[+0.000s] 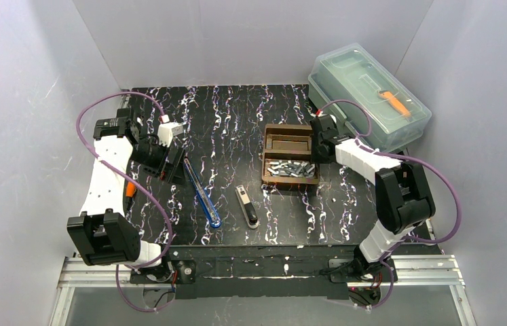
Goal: Load the staples into the stapler
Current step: Move the staple box to the center of the board.
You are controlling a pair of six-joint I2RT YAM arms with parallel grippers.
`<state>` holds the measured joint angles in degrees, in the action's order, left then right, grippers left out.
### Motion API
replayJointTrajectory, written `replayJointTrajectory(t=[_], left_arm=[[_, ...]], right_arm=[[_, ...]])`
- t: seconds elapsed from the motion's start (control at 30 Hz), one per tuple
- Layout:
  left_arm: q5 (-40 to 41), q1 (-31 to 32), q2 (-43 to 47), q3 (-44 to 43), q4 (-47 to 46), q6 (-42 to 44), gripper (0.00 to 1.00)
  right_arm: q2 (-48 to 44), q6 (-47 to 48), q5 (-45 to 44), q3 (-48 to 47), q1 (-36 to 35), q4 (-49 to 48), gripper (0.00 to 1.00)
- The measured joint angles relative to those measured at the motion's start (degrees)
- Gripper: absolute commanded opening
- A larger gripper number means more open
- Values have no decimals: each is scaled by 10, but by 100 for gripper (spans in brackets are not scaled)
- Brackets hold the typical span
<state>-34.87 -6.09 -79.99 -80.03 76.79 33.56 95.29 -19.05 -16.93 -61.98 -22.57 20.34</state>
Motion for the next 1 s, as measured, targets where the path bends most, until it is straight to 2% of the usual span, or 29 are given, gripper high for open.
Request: replayJointTrajectory(t=[0.1, 0.17, 0.33, 0.5, 0.67, 0.83, 0.9, 1.0], left_arm=[[-4, 0, 1, 2, 6, 10, 98], [-7, 0, 2, 5, 12, 17, 98], [-11, 2, 4, 8, 35, 43, 98], [-17, 2, 5, 8, 59, 74, 98], [-28, 2, 6, 3, 81, 103, 98], [-55, 15, 10, -6, 88, 172, 98], [-51, 62, 18, -13, 87, 204, 98], [-45, 166, 36, -16, 85, 245, 98]], right_arm=[[0, 3, -3, 0, 4, 2, 53], [0, 5, -2, 0, 4, 3, 60], [-9, 4, 12, -1, 3, 12, 70], [-86, -10, 7, -1, -21, 33, 78], [-218, -45, -33, 14, -122, 31, 85], [-324, -110, -78, 117, -305, 20, 87], [-344, -137, -86, 173, -335, 23, 87], [-368, -171, -93, 238, -339, 38, 83]])
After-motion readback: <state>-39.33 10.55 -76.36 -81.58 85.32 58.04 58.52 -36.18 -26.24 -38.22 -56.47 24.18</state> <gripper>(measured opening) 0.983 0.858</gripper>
